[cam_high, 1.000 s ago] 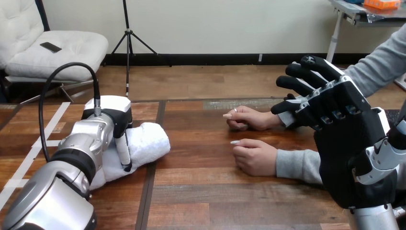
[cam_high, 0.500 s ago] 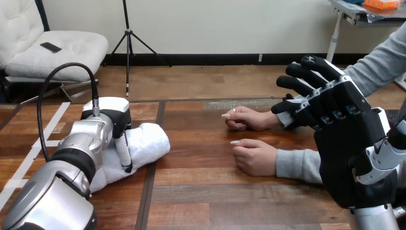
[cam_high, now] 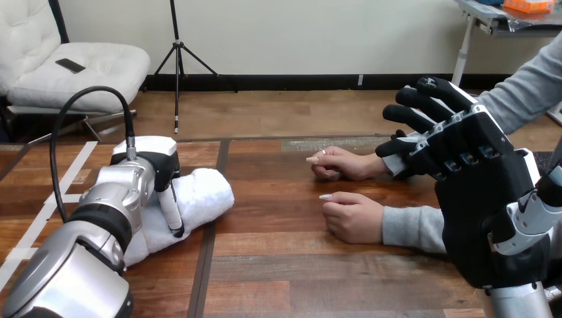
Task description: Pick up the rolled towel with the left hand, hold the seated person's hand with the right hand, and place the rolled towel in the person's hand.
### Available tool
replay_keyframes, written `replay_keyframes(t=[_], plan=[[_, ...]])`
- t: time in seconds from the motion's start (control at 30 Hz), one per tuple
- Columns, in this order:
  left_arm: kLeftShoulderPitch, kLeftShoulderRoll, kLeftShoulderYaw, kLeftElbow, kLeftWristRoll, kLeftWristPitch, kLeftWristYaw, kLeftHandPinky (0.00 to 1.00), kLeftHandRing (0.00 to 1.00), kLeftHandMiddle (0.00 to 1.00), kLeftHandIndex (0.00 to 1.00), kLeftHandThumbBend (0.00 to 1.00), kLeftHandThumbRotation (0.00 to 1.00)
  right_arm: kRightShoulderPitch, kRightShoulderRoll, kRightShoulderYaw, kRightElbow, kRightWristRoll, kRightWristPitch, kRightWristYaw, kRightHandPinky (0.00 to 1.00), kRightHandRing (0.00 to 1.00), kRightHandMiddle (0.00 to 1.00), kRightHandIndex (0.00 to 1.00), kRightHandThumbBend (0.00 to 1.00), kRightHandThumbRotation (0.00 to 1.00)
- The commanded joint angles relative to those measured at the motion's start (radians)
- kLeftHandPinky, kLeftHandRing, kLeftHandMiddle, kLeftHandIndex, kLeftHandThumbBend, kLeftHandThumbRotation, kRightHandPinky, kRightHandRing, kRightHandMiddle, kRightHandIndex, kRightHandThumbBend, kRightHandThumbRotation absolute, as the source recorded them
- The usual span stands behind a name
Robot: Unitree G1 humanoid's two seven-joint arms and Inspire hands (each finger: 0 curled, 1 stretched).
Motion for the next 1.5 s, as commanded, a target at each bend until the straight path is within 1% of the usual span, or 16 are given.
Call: replay_keyframes(t=[0.0,0.1,0.3,0.47,0.7,0.73,0.9,1.0,1.03,1.1,1.3,1.33,1.47], plan=[[-0.025,-0.014,0.007,-0.007,-0.004,-0.005,-0.016,0.42,0.55,0.64,0.67,0.88,0.13,-0.030,-0.001,-0.005,-0.040,0.000,-0.002,-0.004,0.56,0.75,0.77,0.76,0.96,1.00],[-0.025,-0.013,0.009,-0.008,-0.004,-0.008,-0.017,0.43,0.56,0.65,0.68,0.88,0.13,-0.032,-0.001,-0.005,-0.038,-0.001,-0.005,-0.003,0.56,0.75,0.77,0.76,0.96,1.00],[-0.026,-0.014,0.015,-0.008,-0.004,-0.007,-0.025,0.42,0.54,0.63,0.69,0.90,0.15,-0.032,-0.003,-0.005,-0.036,-0.001,-0.007,-0.001,0.56,0.75,0.77,0.76,0.96,1.00],[-0.028,-0.016,0.020,-0.009,-0.005,-0.002,-0.034,0.42,0.54,0.62,0.70,0.93,0.18,-0.033,-0.004,-0.005,-0.036,0.001,-0.005,0.002,0.56,0.75,0.77,0.76,0.96,1.00],[-0.038,-0.020,0.015,-0.007,0.003,0.012,-0.073,0.43,0.57,0.65,0.71,0.96,0.24,-0.032,-0.004,-0.006,-0.036,0.001,-0.006,0.002,0.56,0.75,0.77,0.76,0.96,1.00],[-0.038,-0.020,0.016,-0.008,0.002,0.012,-0.078,0.43,0.56,0.65,0.69,0.97,0.26,-0.032,-0.004,-0.006,-0.036,0.001,-0.005,0.002,0.56,0.75,0.77,0.76,0.95,1.00],[-0.041,-0.020,0.012,-0.011,0.006,0.010,-0.095,0.42,0.55,0.64,0.64,0.99,0.30,-0.031,-0.003,-0.005,-0.037,0.002,-0.004,0.001,0.57,0.76,0.77,0.77,0.95,1.00],[-0.041,-0.020,0.008,-0.013,0.011,0.010,-0.100,0.42,0.55,0.64,0.64,1.00,0.34,-0.029,-0.002,-0.004,-0.039,0.000,-0.003,-0.002,0.57,0.76,0.77,0.77,0.96,1.00],[-0.042,-0.020,0.007,-0.013,0.013,0.010,-0.102,0.43,0.56,0.65,0.65,1.00,0.36,-0.029,-0.002,-0.004,-0.040,0.000,-0.003,-0.003,0.57,0.76,0.77,0.77,0.96,1.00],[-0.042,-0.021,0.007,-0.014,0.014,0.010,-0.107,0.43,0.56,0.65,0.66,1.00,0.37,-0.029,-0.002,-0.004,-0.039,0.000,-0.004,-0.001,0.57,0.76,0.77,0.77,0.96,1.00],[-0.042,-0.023,0.005,-0.013,0.020,0.008,-0.114,0.40,0.50,0.59,0.61,1.00,0.41,-0.029,0.000,-0.003,-0.037,-0.004,-0.008,-0.001,0.57,0.76,0.77,0.77,0.95,1.00],[-0.042,-0.023,0.004,-0.014,0.022,0.007,-0.113,0.38,0.47,0.56,0.58,1.00,0.42,-0.029,0.001,-0.003,-0.038,-0.006,-0.009,-0.003,0.57,0.75,0.77,0.76,0.95,1.00],[-0.042,-0.024,-0.004,-0.013,0.031,0.009,-0.113,0.36,0.44,0.53,0.55,1.00,0.43,-0.028,0.001,-0.002,-0.040,-0.007,-0.007,-0.005,0.56,0.75,0.77,0.76,0.95,1.00]])
